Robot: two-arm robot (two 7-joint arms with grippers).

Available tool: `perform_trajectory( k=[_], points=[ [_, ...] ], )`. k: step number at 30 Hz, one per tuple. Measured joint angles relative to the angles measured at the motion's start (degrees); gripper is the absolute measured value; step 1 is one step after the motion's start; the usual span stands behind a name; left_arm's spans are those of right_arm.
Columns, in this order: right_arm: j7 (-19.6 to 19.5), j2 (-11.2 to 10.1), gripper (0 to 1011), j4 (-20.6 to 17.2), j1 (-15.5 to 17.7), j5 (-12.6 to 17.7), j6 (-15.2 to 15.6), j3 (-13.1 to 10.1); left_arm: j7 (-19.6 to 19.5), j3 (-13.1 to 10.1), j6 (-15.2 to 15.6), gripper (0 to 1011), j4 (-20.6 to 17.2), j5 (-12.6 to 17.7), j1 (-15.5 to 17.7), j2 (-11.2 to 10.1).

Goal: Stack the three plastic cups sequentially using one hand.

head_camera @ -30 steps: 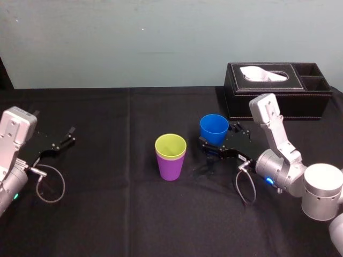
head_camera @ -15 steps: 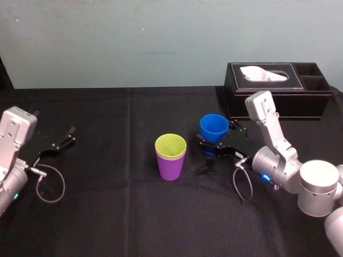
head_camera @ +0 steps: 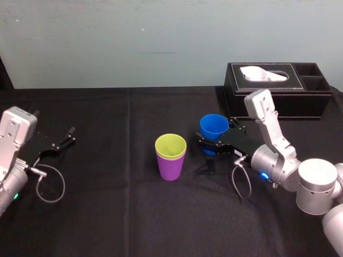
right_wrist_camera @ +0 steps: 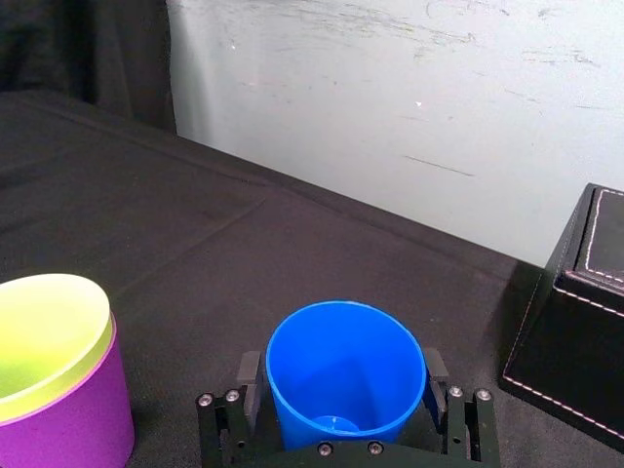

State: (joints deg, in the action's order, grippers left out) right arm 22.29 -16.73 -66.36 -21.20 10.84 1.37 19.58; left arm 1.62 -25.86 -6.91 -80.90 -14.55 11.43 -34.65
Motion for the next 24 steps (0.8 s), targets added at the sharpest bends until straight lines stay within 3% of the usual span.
perform_trajectory(
  k=[5,12,24],
  points=[
    [0.0,0.0,982,0.0,0.0,0.0,0.0,0.0,0.0,0.0,0.0,1010,0.0,0.0,0.0,0.0],
    [0.0,0.0,789,0.0,0.0,0.0,0.0,0.0,0.0,0.0,0.0,1010,0.0,0.0,0.0,0.0],
    [0.0,0.0,734,0.0,0.0,0.1,0.0,0.0,0.0,0.0,0.0,1010,0.0,0.0,0.0,0.0]
  ],
)
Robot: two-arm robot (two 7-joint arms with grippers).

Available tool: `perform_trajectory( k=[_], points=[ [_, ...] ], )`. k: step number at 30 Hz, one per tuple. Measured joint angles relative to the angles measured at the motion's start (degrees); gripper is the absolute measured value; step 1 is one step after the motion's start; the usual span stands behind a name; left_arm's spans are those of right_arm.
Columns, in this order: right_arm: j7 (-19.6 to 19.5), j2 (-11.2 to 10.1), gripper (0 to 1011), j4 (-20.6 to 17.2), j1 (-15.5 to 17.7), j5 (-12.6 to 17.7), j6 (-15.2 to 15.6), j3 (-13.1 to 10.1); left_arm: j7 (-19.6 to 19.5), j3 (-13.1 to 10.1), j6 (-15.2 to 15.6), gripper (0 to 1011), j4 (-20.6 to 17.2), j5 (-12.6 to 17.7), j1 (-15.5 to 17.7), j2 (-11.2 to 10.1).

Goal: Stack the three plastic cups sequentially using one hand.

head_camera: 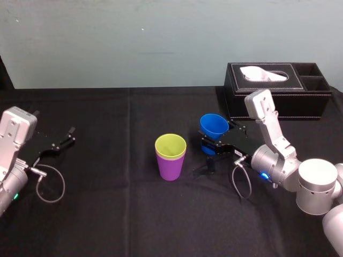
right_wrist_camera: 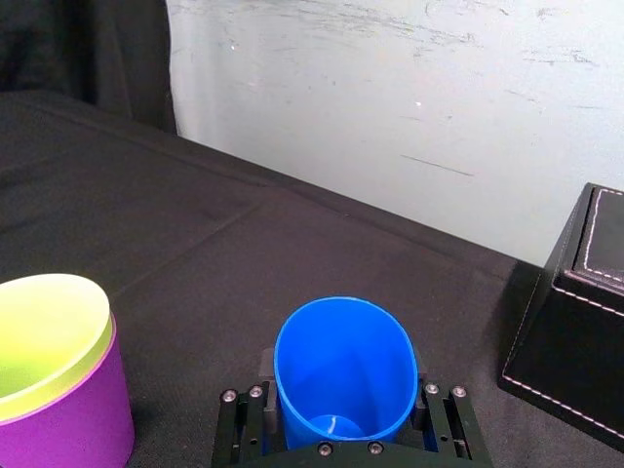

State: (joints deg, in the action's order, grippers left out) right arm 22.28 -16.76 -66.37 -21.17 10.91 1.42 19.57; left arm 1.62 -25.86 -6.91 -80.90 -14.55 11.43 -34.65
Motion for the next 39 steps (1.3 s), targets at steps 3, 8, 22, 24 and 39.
perform_trajectory(
  k=[3,8,22,24,39],
  points=[
    [0.0,0.0,734,0.0,0.0,0.0,0.0,0.0,0.0,0.0,0.0,1010,0.0,0.0,0.0,0.0],
    [0.0,0.0,734,0.0,0.0,0.0,0.0,0.0,0.0,0.0,0.0,1010,0.0,0.0,0.0,0.0],
    [-0.5,-3.4,734,-11.5,4.8,0.9,2.7,-1.9,0.0,0.0,0.0,1010,0.0,0.0,0.0,0.0],
    [-0.6,-3.9,735,-13.1,5.3,1.0,3.4,-2.1,0.0,0.0,0.0,1010,0.0,0.0,0.0,0.0],
    [0.7,-8.1,734,-24.6,7.8,3.1,10.6,-2.5,0.0,0.0,0.0,1010,0.0,0.0,0.0,0.0]
  ],
)
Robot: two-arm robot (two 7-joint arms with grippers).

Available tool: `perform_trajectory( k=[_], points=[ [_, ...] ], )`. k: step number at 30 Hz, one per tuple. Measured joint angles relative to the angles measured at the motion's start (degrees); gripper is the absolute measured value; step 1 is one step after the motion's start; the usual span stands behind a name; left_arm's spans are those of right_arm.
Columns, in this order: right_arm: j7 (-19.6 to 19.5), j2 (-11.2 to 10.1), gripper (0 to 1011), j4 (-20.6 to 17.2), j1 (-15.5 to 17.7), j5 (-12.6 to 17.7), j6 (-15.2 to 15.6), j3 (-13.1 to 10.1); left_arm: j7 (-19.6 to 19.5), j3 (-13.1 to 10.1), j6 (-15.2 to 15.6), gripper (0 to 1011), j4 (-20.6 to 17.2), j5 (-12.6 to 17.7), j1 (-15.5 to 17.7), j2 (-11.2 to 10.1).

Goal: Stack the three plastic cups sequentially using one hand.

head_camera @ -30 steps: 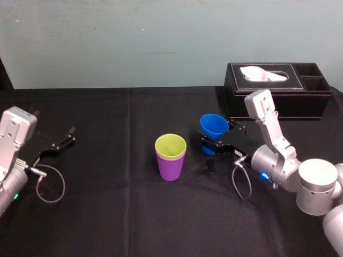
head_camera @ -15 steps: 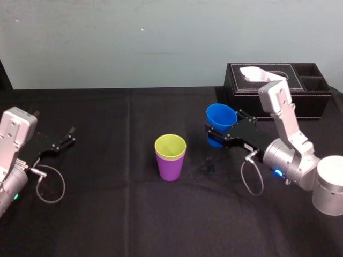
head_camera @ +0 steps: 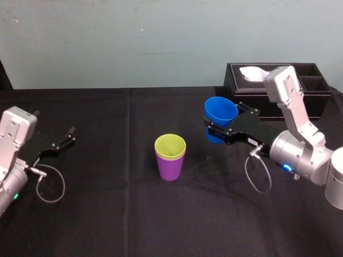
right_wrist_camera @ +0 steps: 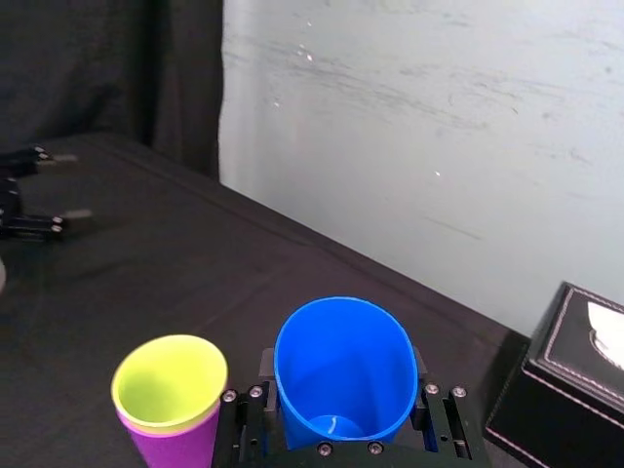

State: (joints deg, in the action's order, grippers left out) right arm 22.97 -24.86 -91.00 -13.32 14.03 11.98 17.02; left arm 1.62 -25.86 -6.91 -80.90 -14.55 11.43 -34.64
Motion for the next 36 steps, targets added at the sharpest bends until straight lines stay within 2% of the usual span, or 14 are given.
perform_trajectory(
  k=[8,19,36],
  points=[
    [0.9,-1.2,735,-3.3,0.6,1.6,1.0,0.5,0.0,0.0,0.0,1010,0.0,0.0,0.0,0.0],
    [1.5,-2.6,734,-6.7,0.6,2.9,1.1,2.8,0.0,0.0,0.0,1010,0.0,0.0,0.0,0.0],
    [1.6,-1.5,734,-5.2,-1.9,2.2,1.6,6.7,0.0,0.0,0.0,1010,0.0,0.0,0.0,0.0]
  ],
)
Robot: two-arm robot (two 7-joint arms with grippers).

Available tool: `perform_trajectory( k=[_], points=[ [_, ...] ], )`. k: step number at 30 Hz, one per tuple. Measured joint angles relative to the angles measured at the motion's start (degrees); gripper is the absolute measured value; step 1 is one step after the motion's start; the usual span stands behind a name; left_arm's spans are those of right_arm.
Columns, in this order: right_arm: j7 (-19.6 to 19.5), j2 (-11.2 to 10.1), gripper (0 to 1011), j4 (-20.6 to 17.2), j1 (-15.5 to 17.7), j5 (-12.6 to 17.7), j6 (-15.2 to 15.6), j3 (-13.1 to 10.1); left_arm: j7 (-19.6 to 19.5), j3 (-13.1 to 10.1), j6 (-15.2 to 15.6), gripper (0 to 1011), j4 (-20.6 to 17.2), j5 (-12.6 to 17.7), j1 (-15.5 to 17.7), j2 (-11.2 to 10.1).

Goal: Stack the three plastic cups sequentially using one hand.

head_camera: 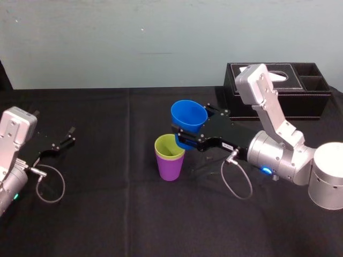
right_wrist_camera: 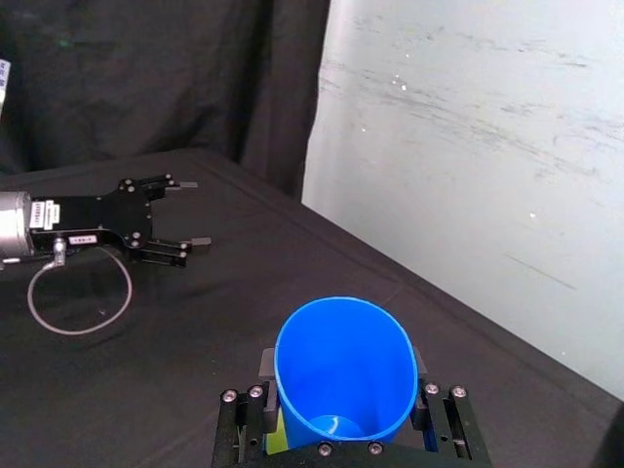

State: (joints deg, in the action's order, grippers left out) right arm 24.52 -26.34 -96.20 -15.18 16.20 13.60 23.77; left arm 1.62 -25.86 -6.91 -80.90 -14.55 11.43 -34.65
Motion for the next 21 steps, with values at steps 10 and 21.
perform_trajectory(
  k=[10,21],
  points=[
    [0.0,0.8,734,0.7,-0.9,0.0,0.1,1.3,0.0,0.0,0.0,1010,0.0,0.0,0.0,0.0],
    [0.0,1.5,734,1.8,-1.8,-0.3,0.0,2.3,0.0,0.0,0.0,1010,0.0,0.0,0.0,0.0]
  ],
)
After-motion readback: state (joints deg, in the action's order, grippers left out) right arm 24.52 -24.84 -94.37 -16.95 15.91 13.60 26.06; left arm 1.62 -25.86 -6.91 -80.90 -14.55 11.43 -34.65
